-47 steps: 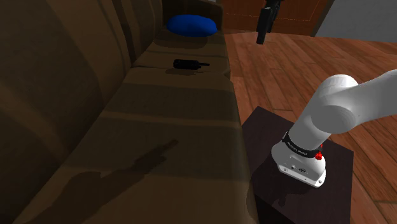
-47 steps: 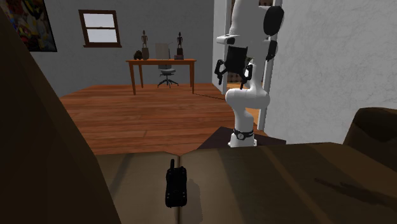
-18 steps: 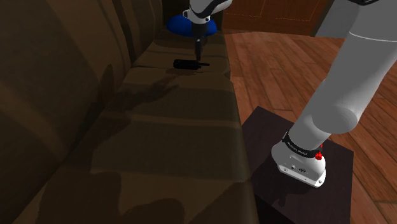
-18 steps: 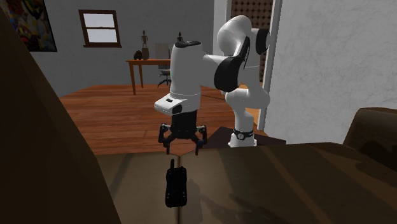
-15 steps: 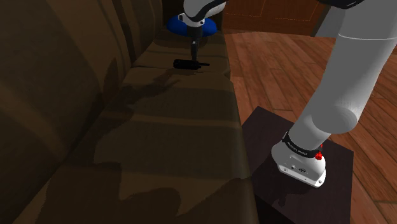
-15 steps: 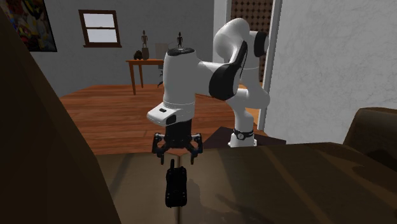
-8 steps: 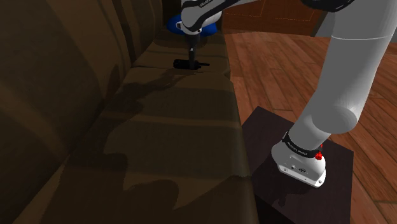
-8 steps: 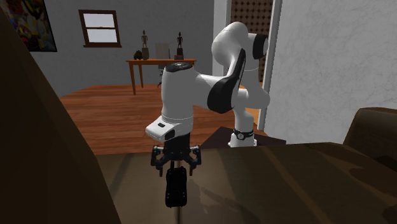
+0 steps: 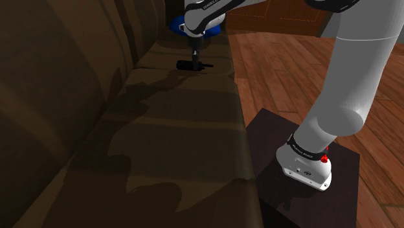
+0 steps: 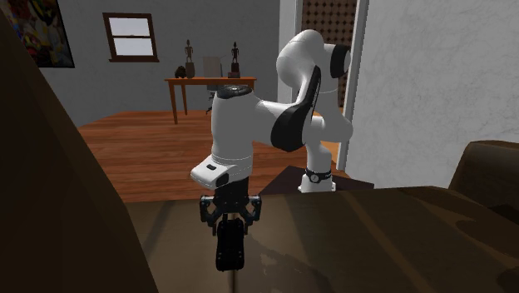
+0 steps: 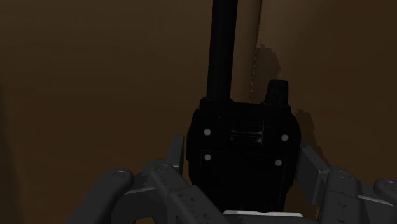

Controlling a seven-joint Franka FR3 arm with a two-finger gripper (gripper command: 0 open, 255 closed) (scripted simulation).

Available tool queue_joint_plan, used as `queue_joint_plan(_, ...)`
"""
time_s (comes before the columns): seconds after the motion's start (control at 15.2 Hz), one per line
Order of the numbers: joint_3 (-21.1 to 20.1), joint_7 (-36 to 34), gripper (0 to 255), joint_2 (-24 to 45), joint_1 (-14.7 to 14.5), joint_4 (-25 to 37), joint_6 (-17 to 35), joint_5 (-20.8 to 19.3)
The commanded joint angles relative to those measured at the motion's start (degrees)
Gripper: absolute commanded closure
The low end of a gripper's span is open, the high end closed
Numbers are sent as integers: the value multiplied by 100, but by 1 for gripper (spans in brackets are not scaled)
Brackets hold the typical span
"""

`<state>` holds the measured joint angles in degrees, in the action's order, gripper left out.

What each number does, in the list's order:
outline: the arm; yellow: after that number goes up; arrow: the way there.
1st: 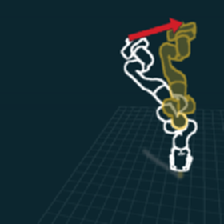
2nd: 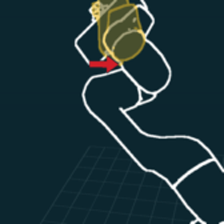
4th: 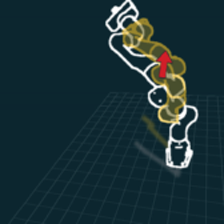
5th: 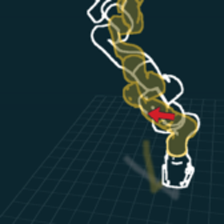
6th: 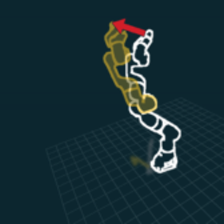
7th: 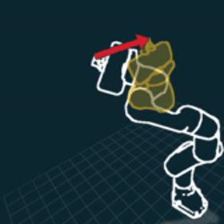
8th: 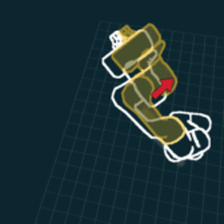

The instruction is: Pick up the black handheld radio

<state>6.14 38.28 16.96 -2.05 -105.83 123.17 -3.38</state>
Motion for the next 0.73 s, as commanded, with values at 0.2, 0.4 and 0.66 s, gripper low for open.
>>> queue_joint_plan(0.2,0,1,255,-1,0,-14,10,0)
queue_joint_plan(0.4,2,10,255,-98,-3,90,-192,-4)
queue_joint_plan(0.66,4,24,255,-210,-7,252,-465,-8)
